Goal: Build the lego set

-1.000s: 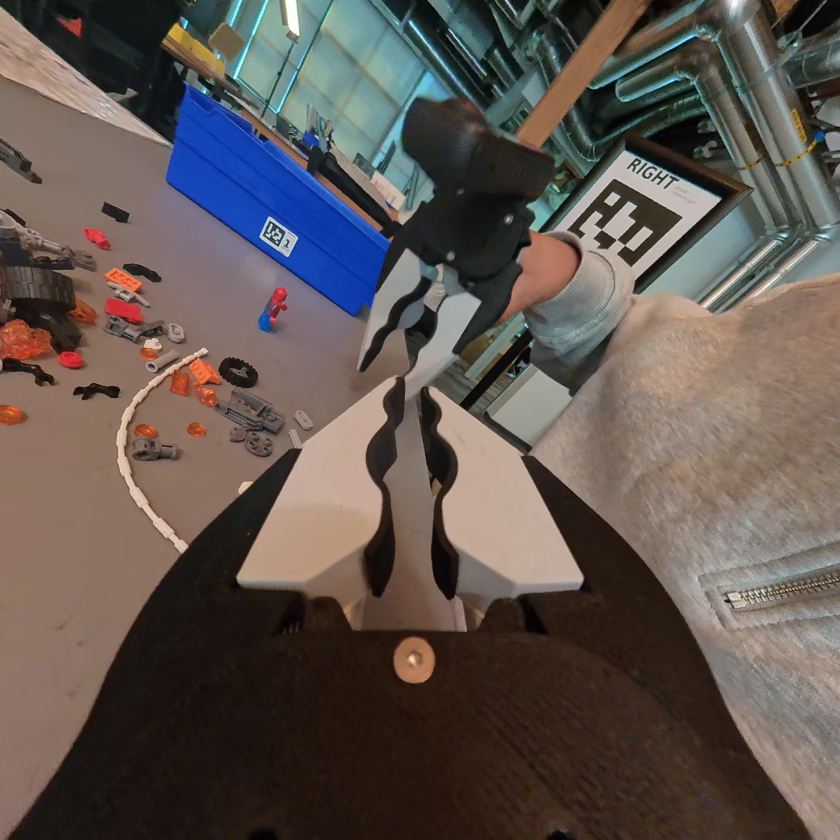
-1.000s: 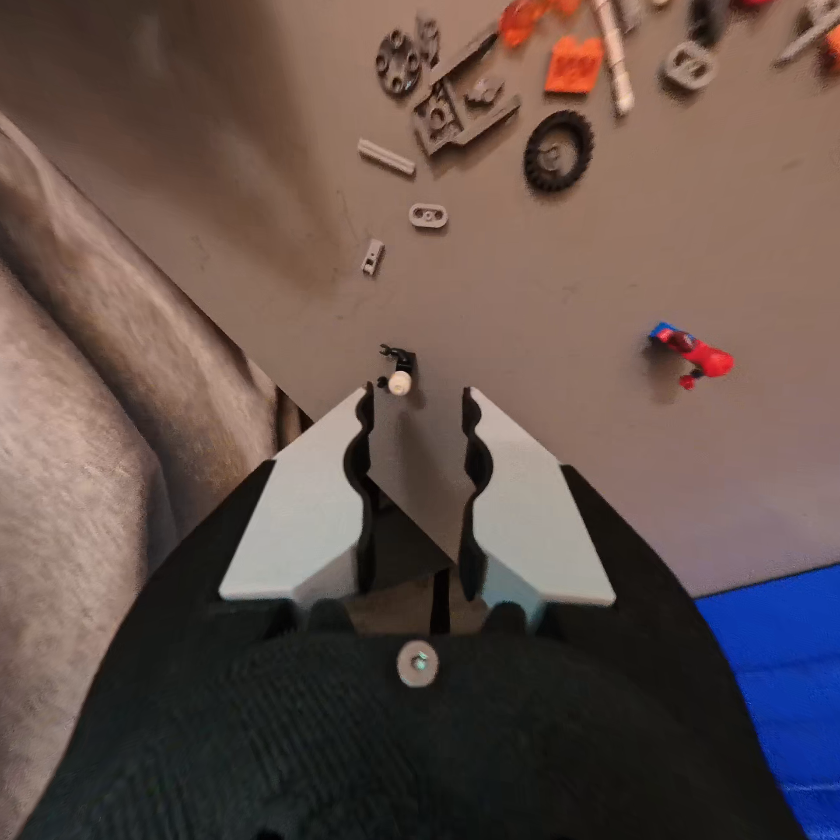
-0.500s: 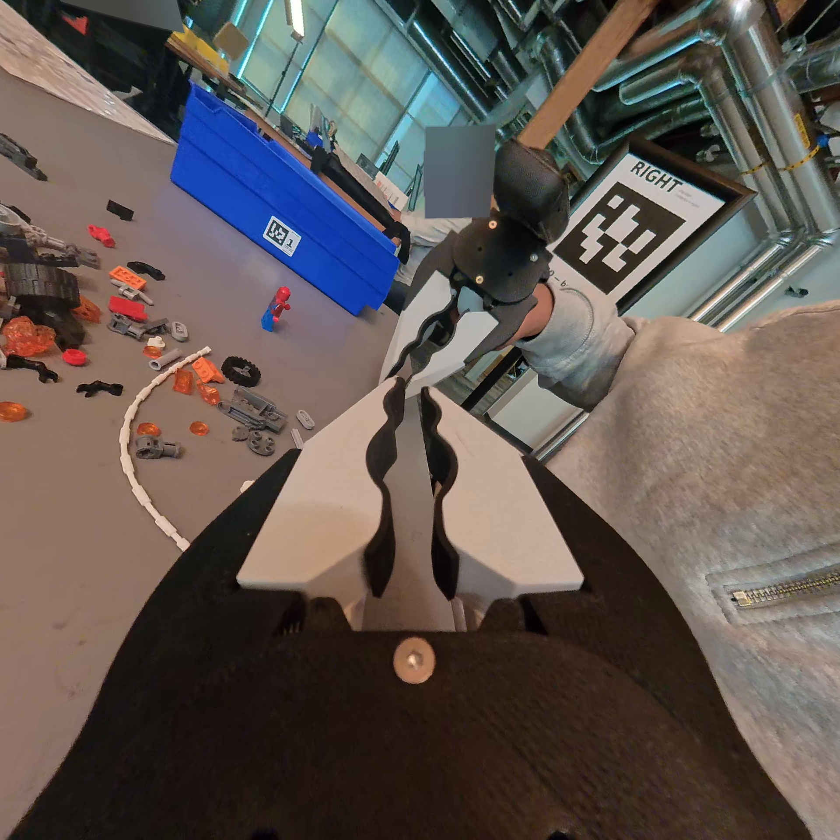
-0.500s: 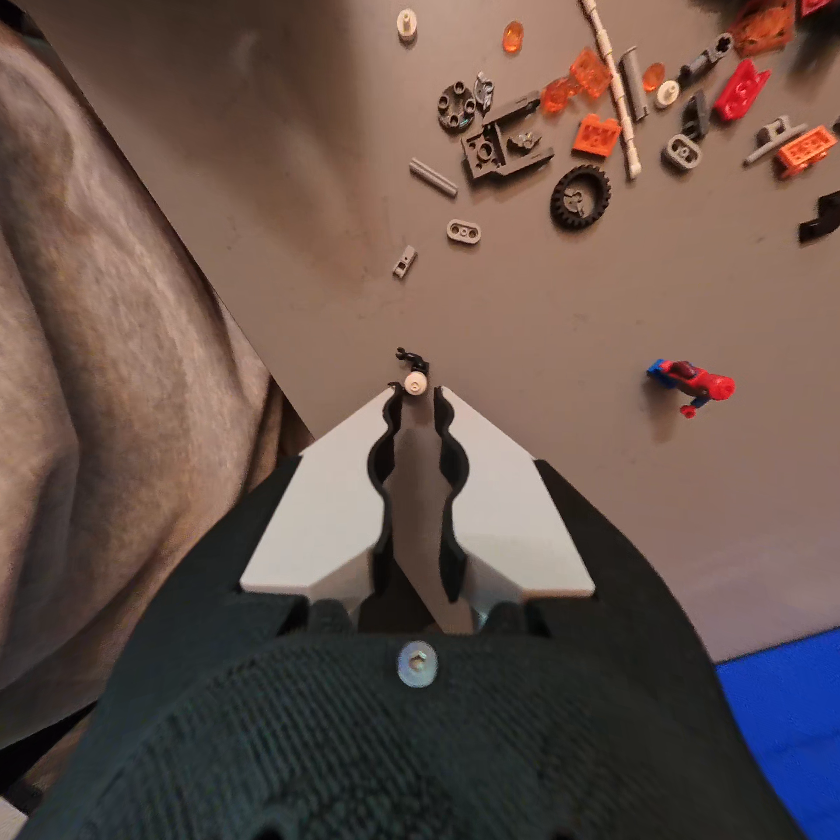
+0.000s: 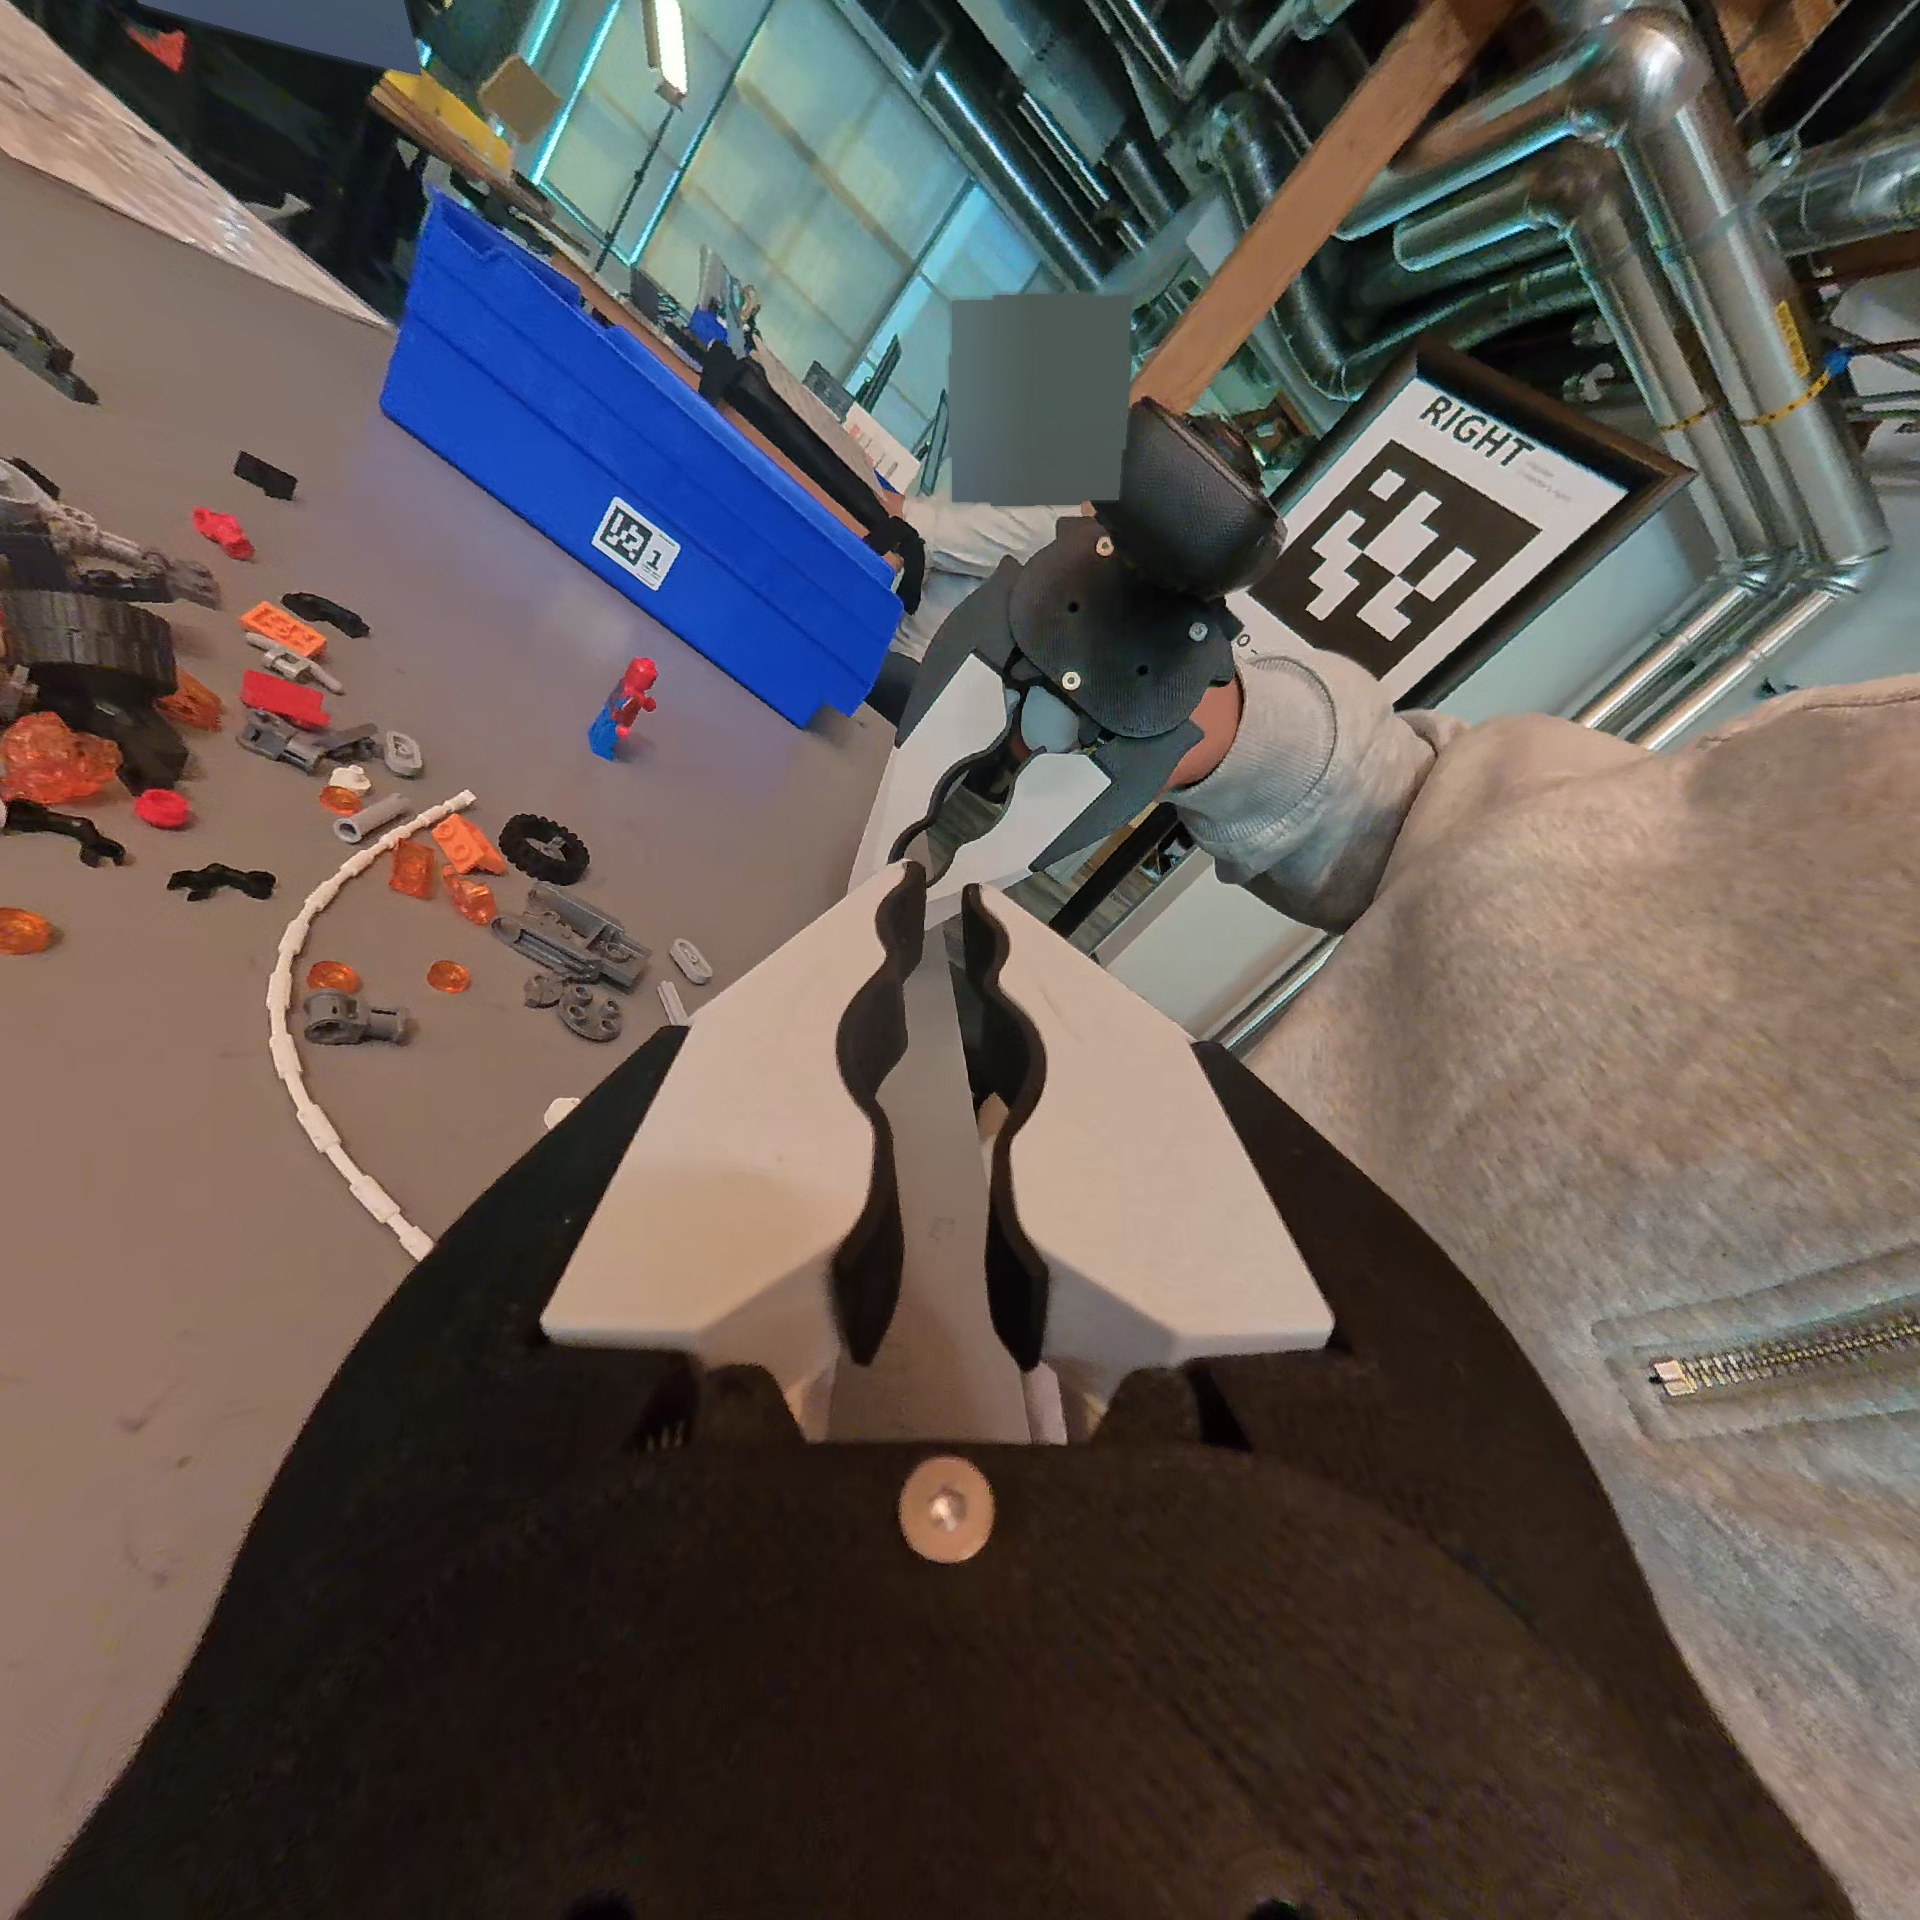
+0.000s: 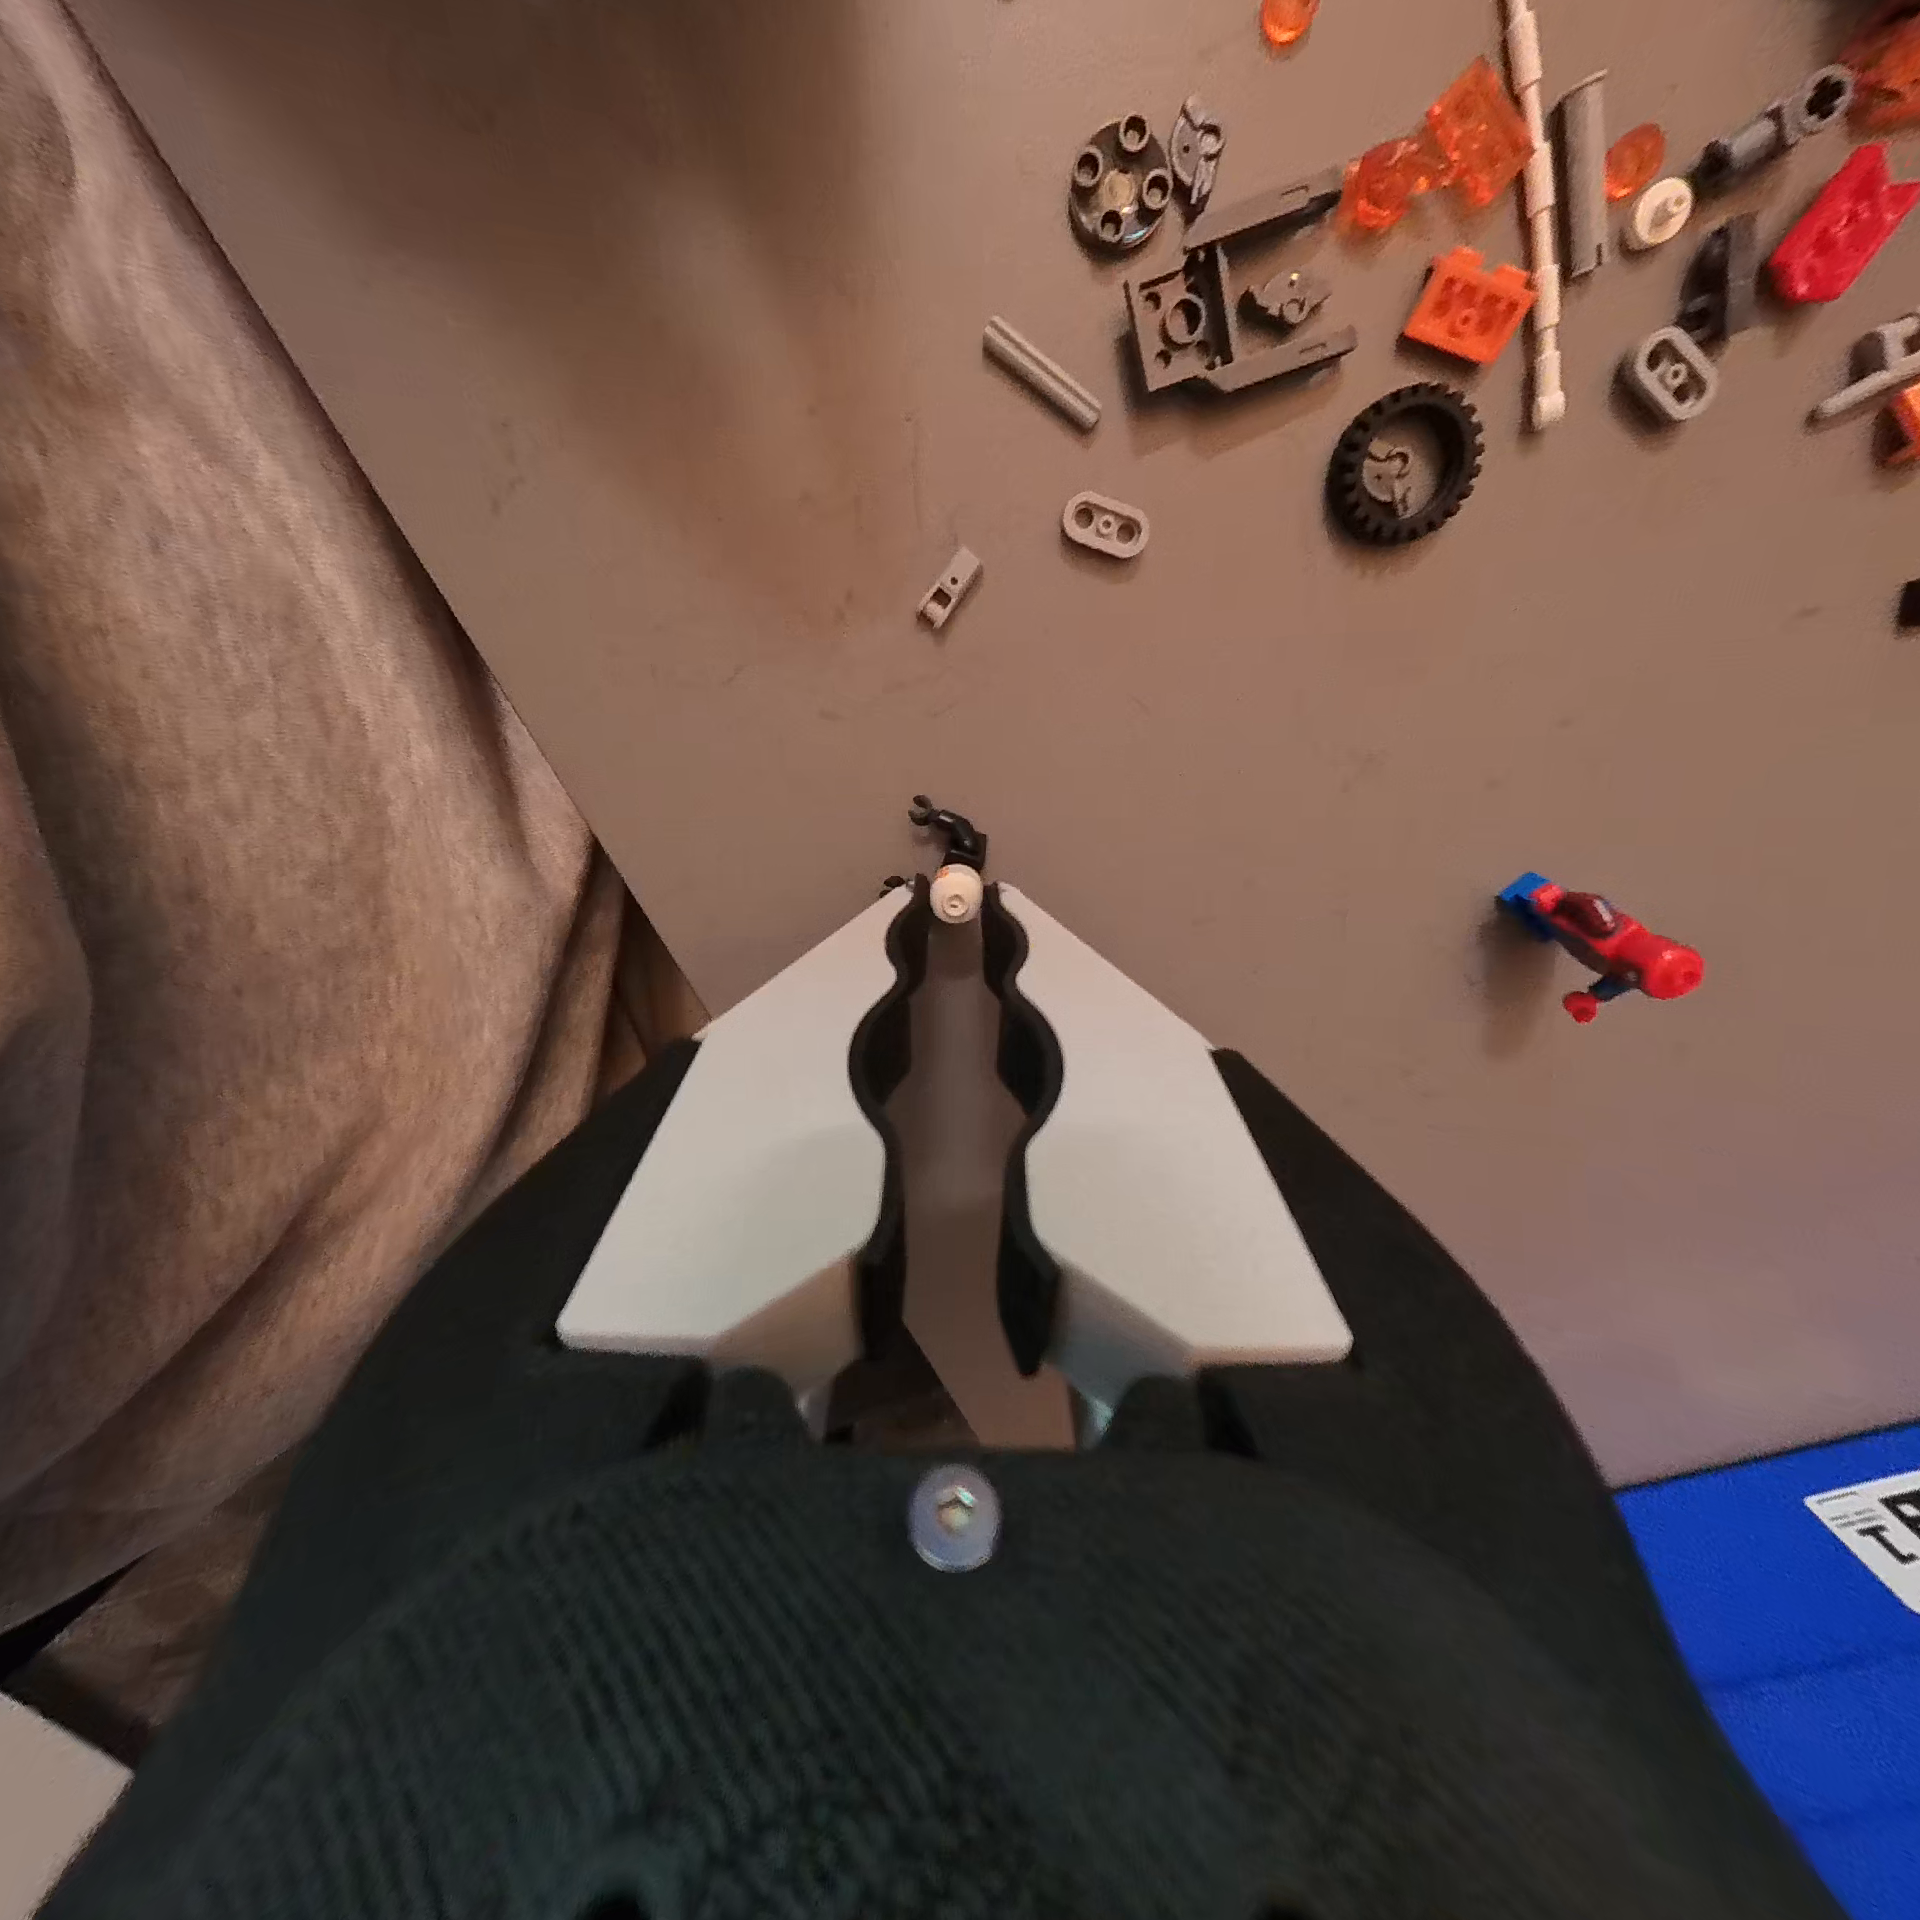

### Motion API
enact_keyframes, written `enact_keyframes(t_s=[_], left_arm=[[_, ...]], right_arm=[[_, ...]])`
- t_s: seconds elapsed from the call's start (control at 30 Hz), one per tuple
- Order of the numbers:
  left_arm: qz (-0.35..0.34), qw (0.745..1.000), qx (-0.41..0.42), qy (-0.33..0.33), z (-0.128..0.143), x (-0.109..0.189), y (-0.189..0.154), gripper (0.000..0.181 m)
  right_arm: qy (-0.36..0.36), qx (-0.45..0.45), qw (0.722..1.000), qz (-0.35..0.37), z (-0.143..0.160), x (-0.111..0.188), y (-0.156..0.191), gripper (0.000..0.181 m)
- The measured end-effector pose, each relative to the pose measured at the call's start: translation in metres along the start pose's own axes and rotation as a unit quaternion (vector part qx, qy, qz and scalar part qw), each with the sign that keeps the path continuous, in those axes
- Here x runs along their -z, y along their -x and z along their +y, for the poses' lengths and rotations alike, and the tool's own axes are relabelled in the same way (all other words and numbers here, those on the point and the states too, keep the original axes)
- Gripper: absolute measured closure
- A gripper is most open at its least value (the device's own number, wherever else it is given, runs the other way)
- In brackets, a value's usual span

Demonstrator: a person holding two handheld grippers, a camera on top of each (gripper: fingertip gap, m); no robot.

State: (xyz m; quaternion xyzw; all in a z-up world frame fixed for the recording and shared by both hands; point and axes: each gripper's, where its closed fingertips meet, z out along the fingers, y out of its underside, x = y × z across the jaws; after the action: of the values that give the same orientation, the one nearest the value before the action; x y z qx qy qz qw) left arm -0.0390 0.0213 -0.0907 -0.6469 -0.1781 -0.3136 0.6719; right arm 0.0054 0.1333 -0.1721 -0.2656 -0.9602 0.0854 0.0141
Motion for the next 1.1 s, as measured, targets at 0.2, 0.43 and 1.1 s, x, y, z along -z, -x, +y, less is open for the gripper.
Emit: enact_keyframes(t_s=[0.2, 0.43, 1.1], left_arm=[[0.002, 1.0, 0.004, -0.002, 0.0, 0.0, 0.0, 0.177], [0.004, 1.0, 0.007, -0.003, 0.0, 0.0, 0.0, 0.177], [0.006, 1.0, 0.017, -0.008, -0.001, 0.0, 0.0, 0.163]], right_arm=[[0.021, 0.015, 1.0, 0.0, 0.001, 0.0, 0.001, 0.173], [0.038, 0.009, 0.999, -0.016, 0.001, -0.001, 0.001, 0.173], [-0.361, -0.124, 0.911, -0.159, -0.093, 0.068, -0.001, 0.173]])
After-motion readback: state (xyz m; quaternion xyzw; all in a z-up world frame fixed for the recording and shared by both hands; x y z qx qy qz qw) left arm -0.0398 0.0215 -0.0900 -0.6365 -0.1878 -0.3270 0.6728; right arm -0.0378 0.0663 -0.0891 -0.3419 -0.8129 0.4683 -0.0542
